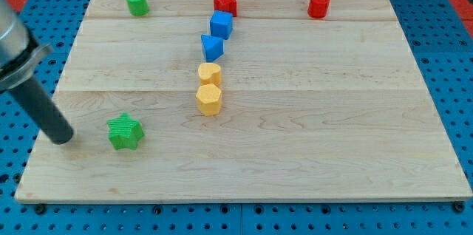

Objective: Slide yellow hexagon left a bit

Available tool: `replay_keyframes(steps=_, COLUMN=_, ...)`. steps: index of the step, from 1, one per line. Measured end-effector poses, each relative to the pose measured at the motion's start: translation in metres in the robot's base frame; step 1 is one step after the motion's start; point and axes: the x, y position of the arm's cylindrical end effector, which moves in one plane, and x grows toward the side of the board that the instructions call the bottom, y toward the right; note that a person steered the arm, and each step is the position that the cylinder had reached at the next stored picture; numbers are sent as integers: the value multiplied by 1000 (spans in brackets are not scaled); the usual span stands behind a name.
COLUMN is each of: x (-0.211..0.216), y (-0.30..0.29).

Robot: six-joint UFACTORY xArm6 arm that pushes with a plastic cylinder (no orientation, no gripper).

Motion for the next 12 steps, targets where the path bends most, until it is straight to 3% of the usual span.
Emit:
replay_keyframes(steps=2, x=7, y=118)
replay_keyframes(steps=6, x=56, y=208)
replay_keyframes(steps=7, x=37, y=255)
replay_keyframes(steps=8, x=-9, y=246)
replay_keyframes(steps=9, x=-33, y=199)
replay_keyframes(steps=12, x=-51, y=216)
